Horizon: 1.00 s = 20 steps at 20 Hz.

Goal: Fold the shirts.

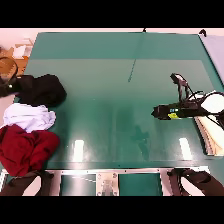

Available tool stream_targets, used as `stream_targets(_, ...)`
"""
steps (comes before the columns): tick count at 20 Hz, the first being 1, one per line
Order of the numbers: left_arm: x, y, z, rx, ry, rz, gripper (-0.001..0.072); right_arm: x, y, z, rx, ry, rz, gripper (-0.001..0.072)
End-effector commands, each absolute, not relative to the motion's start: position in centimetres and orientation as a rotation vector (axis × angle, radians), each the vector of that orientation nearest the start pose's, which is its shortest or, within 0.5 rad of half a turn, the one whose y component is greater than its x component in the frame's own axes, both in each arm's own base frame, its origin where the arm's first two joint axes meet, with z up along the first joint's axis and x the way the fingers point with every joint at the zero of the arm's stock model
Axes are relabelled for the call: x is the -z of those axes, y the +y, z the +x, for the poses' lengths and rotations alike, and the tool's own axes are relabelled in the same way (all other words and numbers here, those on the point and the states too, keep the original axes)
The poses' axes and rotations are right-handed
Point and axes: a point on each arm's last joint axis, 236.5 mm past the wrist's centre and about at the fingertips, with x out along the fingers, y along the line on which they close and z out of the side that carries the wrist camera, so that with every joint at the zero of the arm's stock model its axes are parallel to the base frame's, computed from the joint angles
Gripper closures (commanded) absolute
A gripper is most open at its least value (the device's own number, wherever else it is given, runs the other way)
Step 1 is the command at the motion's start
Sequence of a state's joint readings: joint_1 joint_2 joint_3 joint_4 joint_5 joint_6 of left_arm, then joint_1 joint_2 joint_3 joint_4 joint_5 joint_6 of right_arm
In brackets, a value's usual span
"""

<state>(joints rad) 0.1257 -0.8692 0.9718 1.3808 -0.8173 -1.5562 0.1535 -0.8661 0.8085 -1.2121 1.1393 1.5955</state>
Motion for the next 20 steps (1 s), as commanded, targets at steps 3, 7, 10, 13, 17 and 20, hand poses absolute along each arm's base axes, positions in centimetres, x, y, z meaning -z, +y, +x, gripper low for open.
stream_targets(3,-10.0,8.1,46.1,-0.186,0.737,0.059,0.0682,-3.5,11.9,28.4,-0.31,1.188,0.26,0.0579)
stream_targets(7,-0.6,8.6,48.7,-0.151,0.933,0.112,0.0036,-3.5,11.9,28.5,-0.309,1.186,0.258,0.0409)
stream_targets(10,3.8,8.6,48.5,-0.145,1.024,0.1,-0.0013,-3.5,11.9,28.5,-0.309,1.186,0.259,0.0409)
stream_targets(13,5.5,8.5,48.1,-0.142,1.066,0.096,-0.0013,-3.6,11.9,28.8,-0.307,1.172,0.261,0.0409)
stream_targets(17,9.2,8.5,46.0,-0.14,1.205,0.089,0.0004,-3.8,11.9,29.4,-0.303,1.146,0.264,0.041)
stream_targets(20,11.8,8.4,45.0,-0.129,1.279,0.096,0.0517,-3.9,11.9,29.3,-0.304,1.145,0.267,0.041)
